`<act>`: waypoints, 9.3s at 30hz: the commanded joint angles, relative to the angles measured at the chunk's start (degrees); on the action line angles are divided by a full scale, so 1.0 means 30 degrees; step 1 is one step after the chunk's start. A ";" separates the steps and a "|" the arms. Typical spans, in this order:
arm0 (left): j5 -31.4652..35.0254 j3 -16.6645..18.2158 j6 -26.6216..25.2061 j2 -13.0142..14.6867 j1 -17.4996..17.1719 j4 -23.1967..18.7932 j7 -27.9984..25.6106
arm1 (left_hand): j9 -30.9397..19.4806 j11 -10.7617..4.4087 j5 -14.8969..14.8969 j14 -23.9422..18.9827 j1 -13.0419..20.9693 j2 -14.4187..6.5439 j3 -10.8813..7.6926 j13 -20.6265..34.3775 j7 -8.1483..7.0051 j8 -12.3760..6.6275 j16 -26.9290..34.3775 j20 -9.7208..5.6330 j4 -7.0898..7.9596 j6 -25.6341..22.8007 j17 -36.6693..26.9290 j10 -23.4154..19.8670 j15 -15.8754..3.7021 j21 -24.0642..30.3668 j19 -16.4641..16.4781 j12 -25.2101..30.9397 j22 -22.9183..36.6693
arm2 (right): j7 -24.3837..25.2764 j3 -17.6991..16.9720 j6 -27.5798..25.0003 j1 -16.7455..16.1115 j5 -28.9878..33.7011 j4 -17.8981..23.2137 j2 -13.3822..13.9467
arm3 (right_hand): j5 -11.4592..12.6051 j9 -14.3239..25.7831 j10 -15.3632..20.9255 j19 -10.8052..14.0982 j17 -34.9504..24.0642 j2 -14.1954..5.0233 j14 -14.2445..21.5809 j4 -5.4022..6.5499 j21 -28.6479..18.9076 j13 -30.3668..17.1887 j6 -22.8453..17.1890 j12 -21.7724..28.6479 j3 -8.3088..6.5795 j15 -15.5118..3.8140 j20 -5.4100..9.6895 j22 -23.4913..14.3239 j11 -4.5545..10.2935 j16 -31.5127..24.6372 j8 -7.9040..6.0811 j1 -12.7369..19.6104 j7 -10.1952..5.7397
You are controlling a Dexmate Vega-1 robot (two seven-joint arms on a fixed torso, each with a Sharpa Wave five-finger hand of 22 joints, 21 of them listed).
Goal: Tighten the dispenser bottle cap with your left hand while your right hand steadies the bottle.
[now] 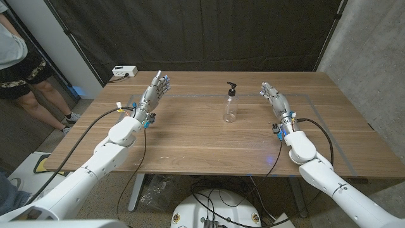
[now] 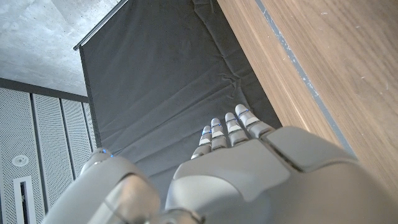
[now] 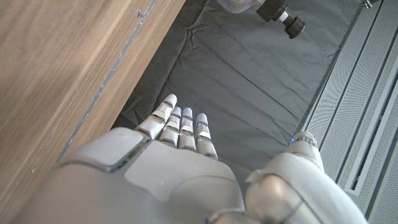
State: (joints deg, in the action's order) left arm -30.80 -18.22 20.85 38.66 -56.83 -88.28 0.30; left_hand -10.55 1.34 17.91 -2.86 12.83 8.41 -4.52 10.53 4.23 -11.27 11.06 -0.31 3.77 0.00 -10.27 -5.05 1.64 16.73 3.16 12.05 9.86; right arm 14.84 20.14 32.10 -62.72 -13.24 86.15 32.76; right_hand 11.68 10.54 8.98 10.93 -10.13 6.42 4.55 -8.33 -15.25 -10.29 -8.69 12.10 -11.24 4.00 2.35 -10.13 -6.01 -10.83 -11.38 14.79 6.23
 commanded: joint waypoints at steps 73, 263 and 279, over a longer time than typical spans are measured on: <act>-0.0249 -0.0113 0.0415 0.0163 -0.0616 -0.0271 0.0848 | -0.0081 0.0021 0.0052 -0.1022 0.1023 -0.0386 0.0323 0.0123 -0.0003 -0.0165 0.0125 0.0722 -0.0423 -0.0450 -0.0084 -0.0941 0.0032 -0.0629 0.0454 0.0120 0.0106 | 0.2272 0.5267 -0.6441 0.3854 0.9963 -0.0161 0.1003 | 0.0492 0.0276 -0.1608 -0.0864 -0.0103 0.0350 -0.1206 0.0014 0.1165 -0.0104 0.2847 -0.0265 0.0507 0.0495 -0.0364 -0.0092 -0.0238 0.0093 0.0236 0.1853 0.0630; 0.8756 -0.3758 -0.6917 0.3733 0.2428 -0.8096 0.3365 | -0.0172 -0.4102 -0.1258 -1.9266 1.8193 -0.5421 -0.5534 0.6167 -0.4151 0.0006 0.2850 0.0329 -0.4565 -0.6013 -0.3002 -1.8910 -0.3590 0.3383 0.9689 0.7966 0.1391 | 0.6735 0.6917 -0.5775 0.3968 1.2103 -0.2619 -0.0033 | 0.0793 0.0035 1.3034 0.7795 -0.0147 -0.2803 1.0913 0.0170 -0.0708 0.0005 -1.1962 0.0973 -0.0879 -0.3231 0.0597 -0.0410 0.6076 0.0057 -0.2364 0.9666 -0.6333; 0.8040 -0.5030 -0.7918 0.3562 0.4457 -0.7310 0.5796 | -0.0211 -0.3730 -0.1014 -1.9336 1.8962 -0.5275 -0.5710 0.6769 -0.3854 0.0008 0.3232 0.0329 -0.4587 -0.6105 -0.3931 -1.8499 -0.3677 0.3747 0.9644 0.8426 0.1488 | 0.6753 0.6989 -0.5631 0.4037 1.2113 -0.2700 -0.0040 | 0.0733 0.0029 1.3133 0.7862 -0.0147 -0.2863 1.1011 0.0194 -0.0728 0.0006 -1.2129 0.0915 -0.0884 -0.3300 0.0628 -0.0414 0.6023 0.0036 -0.2309 0.9693 -0.6318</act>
State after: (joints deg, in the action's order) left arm -4.27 -30.73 -0.62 49.78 -47.58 -111.98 11.54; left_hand -11.08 -10.11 14.30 -60.28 68.17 -6.23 -21.23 26.14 -7.85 -11.05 20.39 0.43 -10.21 -18.22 -21.58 -60.69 -9.51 27.55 31.91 34.12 14.00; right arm 35.23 41.00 15.00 -50.66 23.20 78.00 32.59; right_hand 14.07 10.68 47.77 34.65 -10.25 5.61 37.59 -8.89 -17.47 -10.02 -37.18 14.75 -12.81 -3.65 3.37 -11.06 11.90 -10.82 -18.30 36.43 -5.43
